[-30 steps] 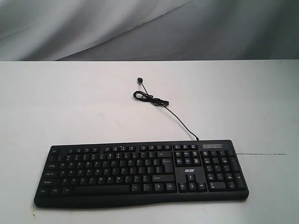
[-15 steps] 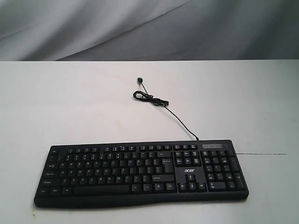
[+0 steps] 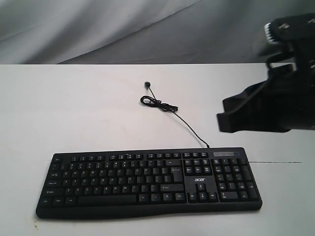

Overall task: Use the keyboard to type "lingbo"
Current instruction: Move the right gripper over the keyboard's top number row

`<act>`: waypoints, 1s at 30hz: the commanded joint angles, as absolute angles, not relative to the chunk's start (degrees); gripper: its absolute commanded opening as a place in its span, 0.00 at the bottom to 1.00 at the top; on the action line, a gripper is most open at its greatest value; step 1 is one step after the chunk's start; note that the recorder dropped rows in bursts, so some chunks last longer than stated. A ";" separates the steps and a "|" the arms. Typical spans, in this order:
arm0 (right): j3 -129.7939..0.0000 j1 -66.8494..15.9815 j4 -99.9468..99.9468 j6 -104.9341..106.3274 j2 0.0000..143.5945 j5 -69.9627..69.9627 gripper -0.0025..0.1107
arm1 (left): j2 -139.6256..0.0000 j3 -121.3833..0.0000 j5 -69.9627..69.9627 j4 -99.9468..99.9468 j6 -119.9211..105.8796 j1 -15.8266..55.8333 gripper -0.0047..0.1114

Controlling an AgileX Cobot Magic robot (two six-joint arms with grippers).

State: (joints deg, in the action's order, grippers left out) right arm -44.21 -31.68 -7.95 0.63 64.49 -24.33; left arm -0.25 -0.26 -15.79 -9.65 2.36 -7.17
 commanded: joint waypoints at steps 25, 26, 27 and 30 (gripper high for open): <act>-45.00 -48.12 -12.27 6.23 94.77 2.89 0.02 | 0.00 0.00 -15.22 -9.55 2.62 -6.75 0.04; -45.43 -48.12 -11.88 6.23 95.76 2.37 0.02 | 0.00 0.00 -15.22 -9.55 2.62 -6.75 0.04; -46.28 -48.12 -11.59 6.23 96.98 1.84 0.02 | 0.00 0.00 -15.22 -9.55 2.62 -6.75 0.04; -49.97 -48.12 -11.59 6.23 99.45 -2.82 0.02 | 0.00 0.00 -15.22 -9.55 2.62 -6.75 0.04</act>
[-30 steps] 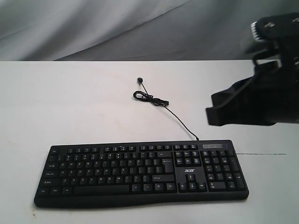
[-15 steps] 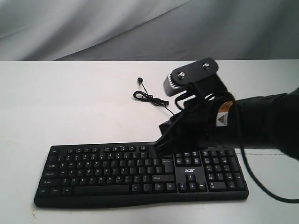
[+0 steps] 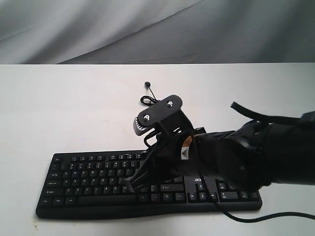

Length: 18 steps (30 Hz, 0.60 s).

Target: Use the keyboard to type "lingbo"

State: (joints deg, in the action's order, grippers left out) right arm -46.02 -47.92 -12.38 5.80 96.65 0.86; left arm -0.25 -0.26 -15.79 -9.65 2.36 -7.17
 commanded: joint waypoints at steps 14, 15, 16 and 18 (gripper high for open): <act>-60.67 -48.12 -12.81 6.22 106.94 -15.85 0.02 | 0.00 0.00 -15.22 -9.55 2.62 -6.75 0.04; -60.67 -48.12 -12.81 6.22 106.94 -15.85 0.02 | 0.00 0.00 -15.22 -9.55 2.62 -6.75 0.04; -60.67 -48.12 -12.81 6.37 107.08 -15.85 0.02 | 0.00 0.00 -15.22 -9.55 2.62 -6.75 0.04; -60.30 -48.12 -12.81 6.37 107.30 -15.85 0.02 | 0.00 0.00 -15.22 -9.55 2.62 -6.75 0.04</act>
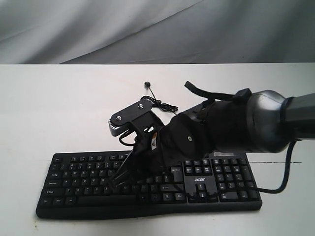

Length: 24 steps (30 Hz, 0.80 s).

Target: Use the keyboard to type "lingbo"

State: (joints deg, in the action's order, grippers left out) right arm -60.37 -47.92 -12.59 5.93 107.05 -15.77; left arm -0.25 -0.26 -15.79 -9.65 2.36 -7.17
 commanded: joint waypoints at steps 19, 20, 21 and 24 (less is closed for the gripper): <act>-56.47 -48.82 -12.81 6.37 109.08 -8.50 0.02 | 0.00 0.00 -15.22 -9.55 2.62 -6.75 0.04; -56.47 -48.82 -12.81 6.37 109.12 -8.30 0.02 | 0.00 0.00 -15.22 -9.55 2.62 -6.75 0.04; -56.47 -48.82 -12.81 6.37 109.44 -8.04 0.02 | 0.00 0.00 -15.22 -9.55 2.62 -6.75 0.04; -56.47 -48.82 -12.81 6.37 109.55 -7.67 0.02 | 0.00 0.00 -15.22 -9.55 2.62 -6.75 0.04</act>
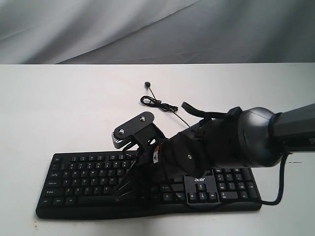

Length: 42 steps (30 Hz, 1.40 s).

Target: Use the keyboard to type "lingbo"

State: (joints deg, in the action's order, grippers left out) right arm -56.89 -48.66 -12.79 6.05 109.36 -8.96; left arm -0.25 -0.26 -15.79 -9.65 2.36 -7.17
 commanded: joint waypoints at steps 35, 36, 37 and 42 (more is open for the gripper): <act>-55.76 -48.50 -10.48 6.37 110.34 -7.71 0.02 | 0.00 0.00 -15.22 -9.55 2.62 -6.75 0.04; -55.76 -48.50 -10.48 6.37 110.78 -7.78 0.02 | 0.00 0.00 -15.22 -9.55 2.62 -6.75 0.04; -55.76 -48.50 -10.33 6.37 111.02 -7.78 0.02 | 0.00 0.00 -15.22 -9.55 2.62 -6.75 0.04; -55.76 -48.50 -10.33 6.37 111.11 -7.67 0.02 | 0.00 0.00 -15.22 -9.55 2.62 -6.75 0.04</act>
